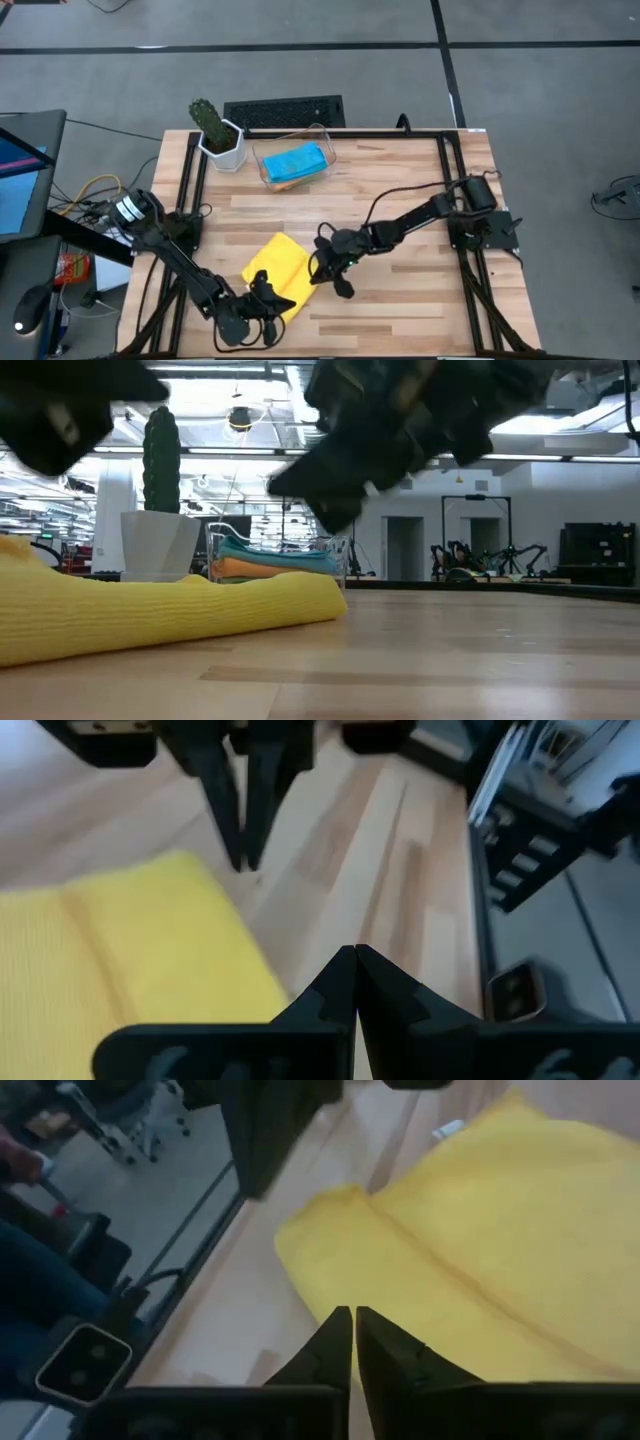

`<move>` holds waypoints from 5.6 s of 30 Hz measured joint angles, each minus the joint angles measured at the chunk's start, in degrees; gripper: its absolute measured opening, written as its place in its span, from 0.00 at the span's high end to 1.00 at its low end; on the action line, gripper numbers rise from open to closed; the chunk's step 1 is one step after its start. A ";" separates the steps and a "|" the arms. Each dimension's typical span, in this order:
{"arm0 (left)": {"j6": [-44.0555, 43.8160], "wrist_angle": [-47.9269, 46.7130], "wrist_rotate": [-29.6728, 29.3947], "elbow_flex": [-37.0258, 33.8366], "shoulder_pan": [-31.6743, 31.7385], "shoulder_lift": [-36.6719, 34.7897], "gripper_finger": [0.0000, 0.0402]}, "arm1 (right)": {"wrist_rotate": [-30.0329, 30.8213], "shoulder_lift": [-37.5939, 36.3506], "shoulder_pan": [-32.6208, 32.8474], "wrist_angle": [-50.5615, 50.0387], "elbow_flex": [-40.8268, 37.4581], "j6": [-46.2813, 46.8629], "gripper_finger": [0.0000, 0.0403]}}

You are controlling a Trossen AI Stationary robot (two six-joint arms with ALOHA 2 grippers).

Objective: Fold microfiber towels
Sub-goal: Fold the yellow microfiber cloth

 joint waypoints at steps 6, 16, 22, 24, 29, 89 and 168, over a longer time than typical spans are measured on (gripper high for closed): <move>-2.41 0.82 2.85 0.01 0.32 3.14 1.00 | -0.06 5.23 0.97 3.84 0.50 3.08 0.94; -10.79 -0.08 8.63 0.01 0.24 10.48 1.00 | 0.21 10.30 0.70 4.10 0.69 4.48 0.93; -13.29 -0.47 10.47 0.05 -0.22 11.88 1.00 | -0.24 8.66 0.66 3.19 0.41 5.02 0.94; -13.31 -0.41 10.50 0.05 -0.22 11.88 1.00 | 0.56 6.66 0.50 3.33 0.32 3.50 0.95; -13.30 -0.26 10.47 0.05 -0.11 11.88 1.00 | 6.35 4.02 -0.75 4.35 0.54 -1.03 0.95; -43.52 -28.25 -4.10 5.62 -4.70 13.16 1.00 | 15.28 10.78 -4.26 7.13 0.40 7.92 0.93; -69.33 -75.79 3.85 7.62 -1.35 -14.98 0.94 | 22.36 2.59 -9.43 -25.93 20.98 3.16 0.46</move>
